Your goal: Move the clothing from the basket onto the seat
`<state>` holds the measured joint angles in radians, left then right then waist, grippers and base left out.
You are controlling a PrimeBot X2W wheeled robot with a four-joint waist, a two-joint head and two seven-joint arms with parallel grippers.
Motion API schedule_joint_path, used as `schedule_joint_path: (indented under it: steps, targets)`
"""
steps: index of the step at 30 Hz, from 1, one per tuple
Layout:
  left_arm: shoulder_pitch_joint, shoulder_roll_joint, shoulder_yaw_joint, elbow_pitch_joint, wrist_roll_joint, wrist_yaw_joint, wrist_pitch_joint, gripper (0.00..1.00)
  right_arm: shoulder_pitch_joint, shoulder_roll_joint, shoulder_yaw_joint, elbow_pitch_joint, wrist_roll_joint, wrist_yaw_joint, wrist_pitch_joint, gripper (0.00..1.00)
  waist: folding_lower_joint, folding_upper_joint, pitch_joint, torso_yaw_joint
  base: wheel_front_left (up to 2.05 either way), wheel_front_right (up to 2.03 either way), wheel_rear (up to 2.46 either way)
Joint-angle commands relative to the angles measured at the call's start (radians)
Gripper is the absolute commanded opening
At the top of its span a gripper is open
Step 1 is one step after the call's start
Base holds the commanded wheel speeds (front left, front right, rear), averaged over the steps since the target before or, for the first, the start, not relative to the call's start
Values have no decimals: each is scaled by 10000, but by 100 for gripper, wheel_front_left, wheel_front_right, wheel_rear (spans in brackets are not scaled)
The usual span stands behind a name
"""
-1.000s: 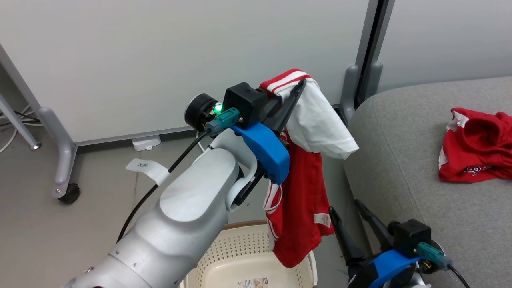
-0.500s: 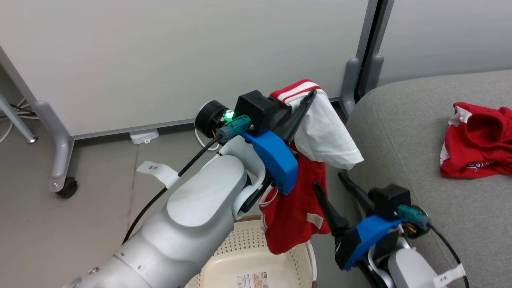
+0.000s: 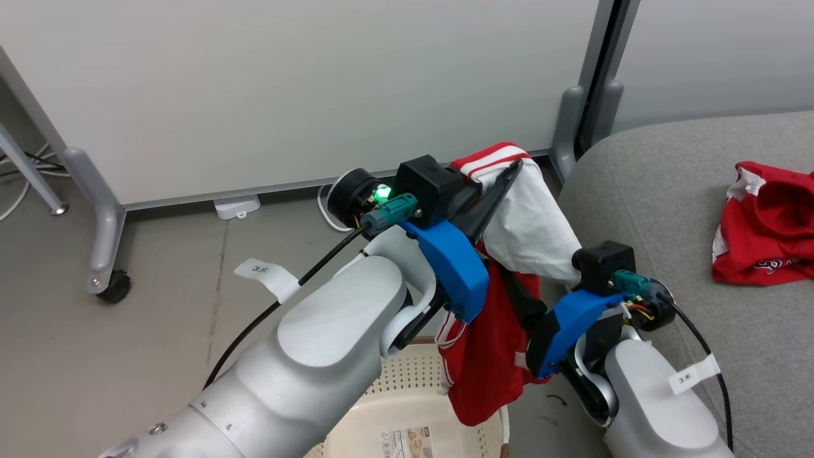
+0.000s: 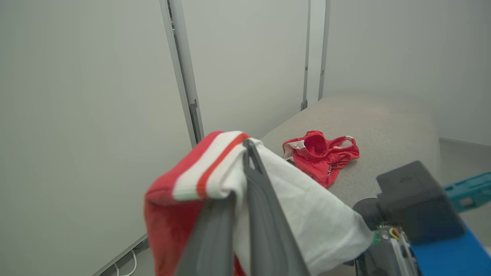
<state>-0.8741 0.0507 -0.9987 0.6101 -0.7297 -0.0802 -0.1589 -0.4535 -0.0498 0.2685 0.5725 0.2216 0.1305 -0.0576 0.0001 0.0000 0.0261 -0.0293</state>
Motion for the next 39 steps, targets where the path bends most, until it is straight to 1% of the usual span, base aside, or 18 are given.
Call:
schedule_joint_path:
  steps: [1, 5, 11, 12, 13, 14, 22, 30, 31, 33, 34, 35, 36, 39]
  targets:
    - [-206, -2, -108, -77, -108, -29, 28, 0, -380, -12, 99, 328, 36, 5, -42, 100, -1, 0, 18, 24, 0, 0, 0]
    - [-222, -3, -268, -132, -210, -38, 45, 0, -733, -12, 263, 761, 109, 5, -61, 100, -1, 0, 27, 40, 0, 0, 0]
    - [-291, -2, -497, -204, -460, -12, 19, 0, -1296, -12, 1023, 1588, 609, 5, -31, 100, -1, 0, -1, 32, 0, 0, 0]
    - [-309, -3, -531, -203, -488, -1, 1, 0, -1393, -15, 1110, 1722, 696, 5, -69, 62, -1, 0, -3, 28, 0, 0, 0]
    - [-323, -3, -563, -200, -526, 13, -19, 0, -1468, -14, 1186, 1830, 779, 5, -137, 34, -1, 0, -6, 25, 0, 0, 0]
    - [-338, -2, -597, -188, -544, 31, -35, 0, -1521, -14, 1253, 1949, 862, 5, -189, 0, -1, 0, -10, 22, 0, 0, 0]
    - [-366, -2, -749, 24, -742, 107, -141, 0, -1795, -12, 1563, 2653, 1301, 5, -661, 0, -1, 0, -96, -81, 0, 0, 0]
    - [-382, -2, -860, 186, -928, 121, -216, 0, -1997, -12, 1776, 3037, 1559, 5, -1022, 0, -1, 0, -182, -211, 0, 0, 0]
    - [-378, -2, -881, 202, -961, 127, -211, 20, -2008, -12, 1798, 3074, 1590, 5, -1054, 0, -1, 0, -187, -222, 0, 0, 0]
    - [-377, -2, -915, 235, -982, 145, -208, 47, -2038, -12, 1826, 3154, 1640, 5, -1126, 0, -1, 0, -196, -237, 0, 0, 0]
    - [-376, -2, -933, 258, -1010, 154, -210, 74, -2059, -12, 1844, 3195, 1650, 5, -1143, 0, -1, 0, -199, -244, 0, 0, 0]
    - [-377, -2, -948, 278, -1029, 154, -214, 96, -2079, -12, 1855, 3228, 1673, 5, -1172, 0, -1, 0, -204, -250, 0, 0, 0]
    - [-376, -2, -964, 307, -1042, 166, -215, 100, -2096, -12, 1864, 3265, 1682, 5, -1212, 0, -1, 0, -208, -253, 0, 0, 0]
    - [-349, -2, -988, 381, -1081, 194, -215, 100, -2117, -12, 1870, 3377, 1741, 5, -1279, 0, -1, 0, -218, -260, 0, 0, 0]
